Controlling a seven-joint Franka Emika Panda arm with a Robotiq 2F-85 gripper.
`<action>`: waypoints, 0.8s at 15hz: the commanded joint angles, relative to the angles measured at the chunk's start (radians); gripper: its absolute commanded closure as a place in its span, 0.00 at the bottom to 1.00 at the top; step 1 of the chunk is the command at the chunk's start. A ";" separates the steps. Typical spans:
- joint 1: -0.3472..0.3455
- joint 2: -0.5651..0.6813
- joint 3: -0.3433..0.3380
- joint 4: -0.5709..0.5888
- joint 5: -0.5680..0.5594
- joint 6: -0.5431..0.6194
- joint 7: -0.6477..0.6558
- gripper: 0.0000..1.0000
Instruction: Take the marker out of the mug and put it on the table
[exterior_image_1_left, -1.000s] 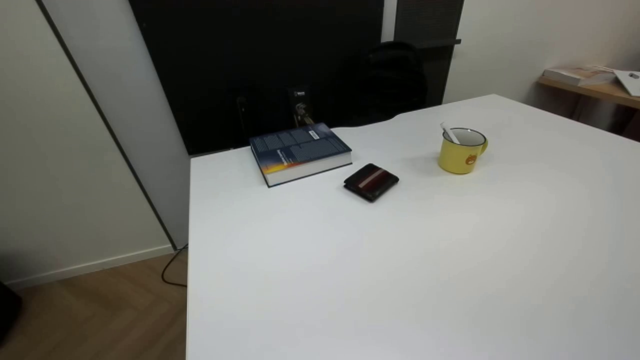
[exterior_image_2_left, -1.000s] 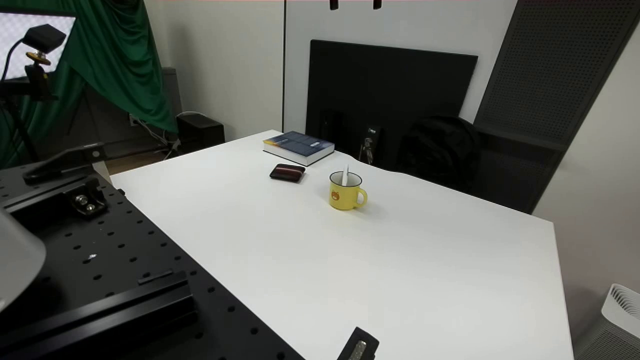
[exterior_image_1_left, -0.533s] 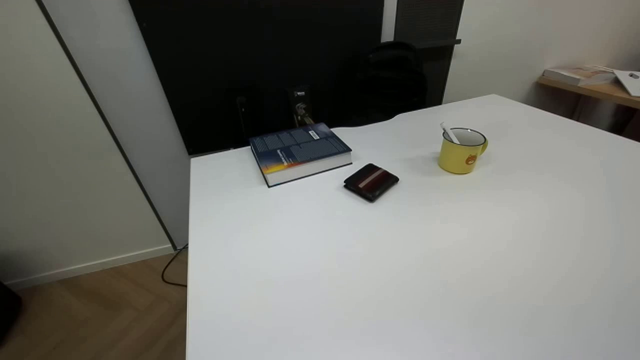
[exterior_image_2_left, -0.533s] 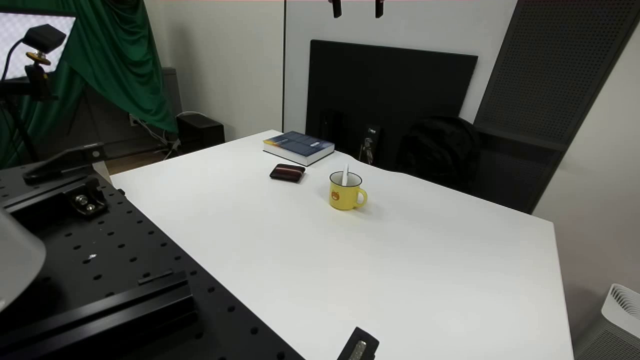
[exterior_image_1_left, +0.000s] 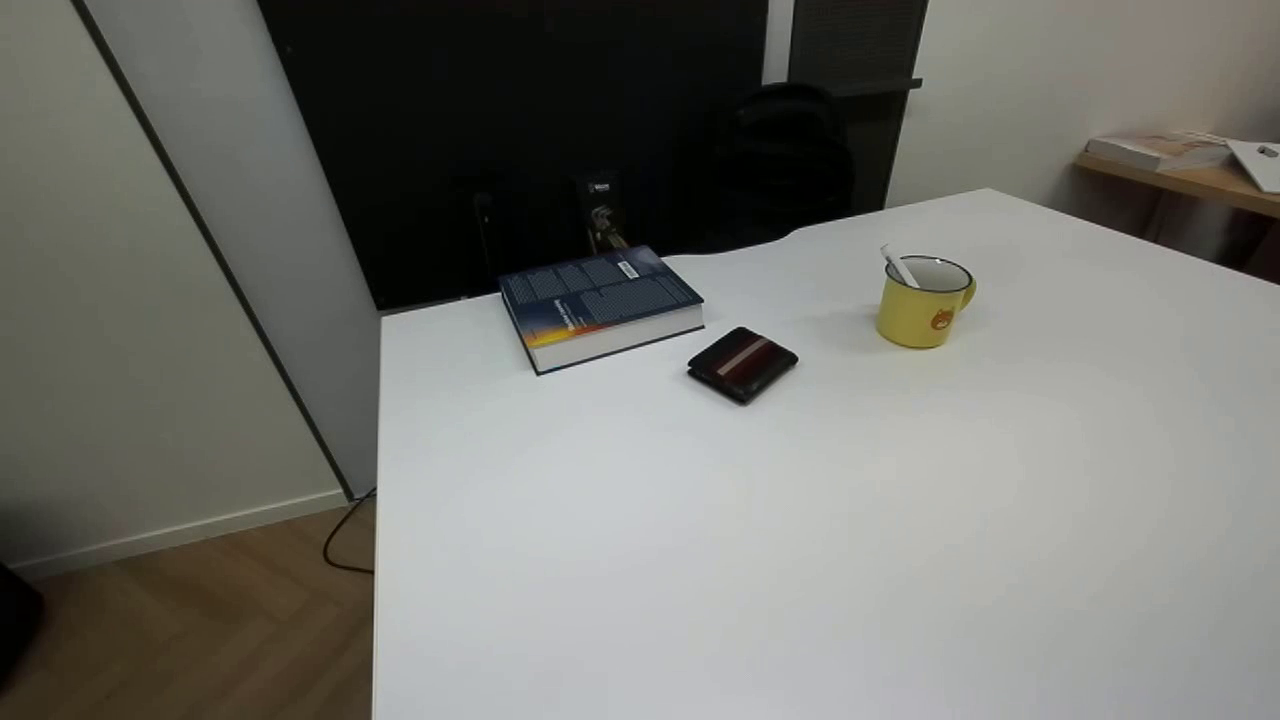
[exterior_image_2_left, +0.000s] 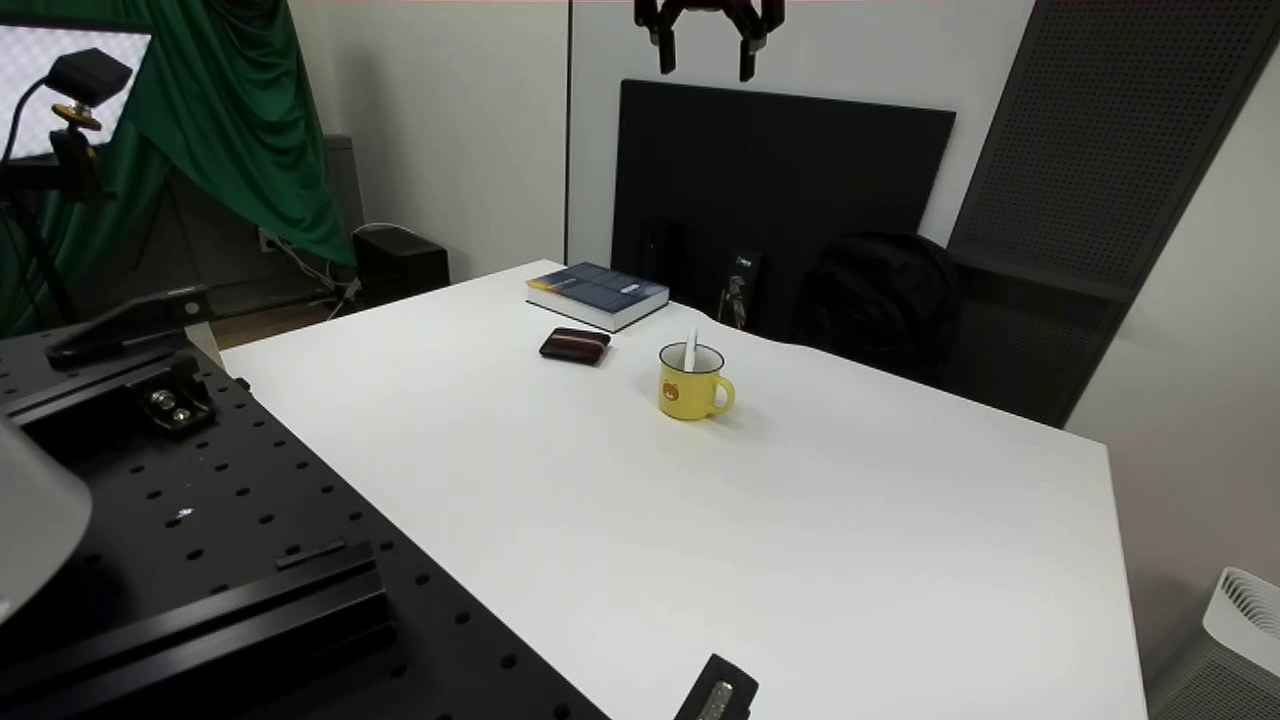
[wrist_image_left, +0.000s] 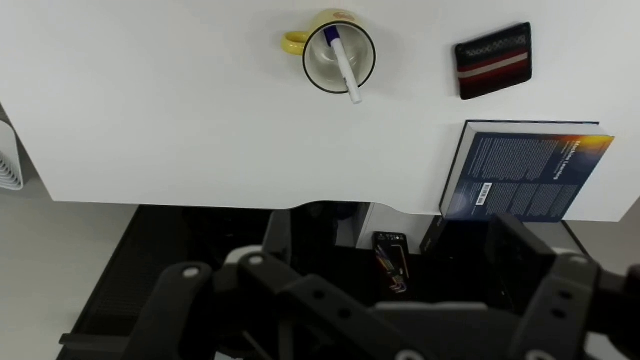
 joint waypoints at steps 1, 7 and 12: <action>-0.028 0.128 0.015 0.026 0.082 0.072 -0.077 0.00; -0.053 0.227 0.027 0.064 0.079 0.059 -0.078 0.00; -0.047 0.269 0.020 0.079 0.044 0.072 -0.054 0.00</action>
